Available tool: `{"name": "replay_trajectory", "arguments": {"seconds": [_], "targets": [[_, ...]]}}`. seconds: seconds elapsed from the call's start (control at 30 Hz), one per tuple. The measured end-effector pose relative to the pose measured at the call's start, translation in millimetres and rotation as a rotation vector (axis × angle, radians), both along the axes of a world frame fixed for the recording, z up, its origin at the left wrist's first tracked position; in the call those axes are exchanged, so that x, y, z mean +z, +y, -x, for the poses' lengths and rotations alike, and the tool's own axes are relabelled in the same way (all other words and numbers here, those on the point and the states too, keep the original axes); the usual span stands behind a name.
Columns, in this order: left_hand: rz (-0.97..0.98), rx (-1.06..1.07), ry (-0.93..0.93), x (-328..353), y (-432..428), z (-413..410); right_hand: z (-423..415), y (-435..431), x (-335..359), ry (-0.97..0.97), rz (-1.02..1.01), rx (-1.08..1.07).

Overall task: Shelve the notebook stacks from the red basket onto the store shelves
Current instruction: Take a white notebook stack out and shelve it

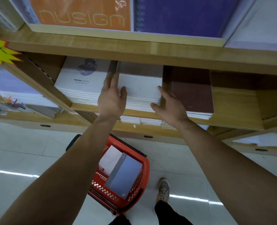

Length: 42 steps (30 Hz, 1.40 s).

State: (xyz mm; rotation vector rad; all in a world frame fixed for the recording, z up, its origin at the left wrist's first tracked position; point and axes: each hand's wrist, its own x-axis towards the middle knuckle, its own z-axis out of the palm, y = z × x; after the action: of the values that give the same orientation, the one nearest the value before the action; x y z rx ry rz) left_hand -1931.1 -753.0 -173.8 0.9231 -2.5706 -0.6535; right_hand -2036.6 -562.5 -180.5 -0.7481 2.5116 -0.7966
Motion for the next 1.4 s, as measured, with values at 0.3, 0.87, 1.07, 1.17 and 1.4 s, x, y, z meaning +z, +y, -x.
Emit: {"name": "replay_trajectory", "arguments": {"seconds": [0.3, 0.87, 1.07, 1.17, 1.4], "targets": [[-0.282, -0.292, -0.133, -42, 152, 20, 52, 126, -39, 0.148, -0.282, -0.166], [-0.28, 0.032, -0.024, -128, 188, 101, 101, 166, -104, 0.118, -0.01, -0.139], [-0.397, -0.07, 0.058, -127, 187, 97, 92, 163, -101, 0.01, 0.075, -0.238], [-0.321, -0.05, 0.007, -126, 182, 102, 89, 162, -102, 0.007, 0.127, -0.312], [-0.419, -0.113, -0.131, -115, 167, 101, 82, 154, -105, 0.039, 0.034, -0.329]]}}
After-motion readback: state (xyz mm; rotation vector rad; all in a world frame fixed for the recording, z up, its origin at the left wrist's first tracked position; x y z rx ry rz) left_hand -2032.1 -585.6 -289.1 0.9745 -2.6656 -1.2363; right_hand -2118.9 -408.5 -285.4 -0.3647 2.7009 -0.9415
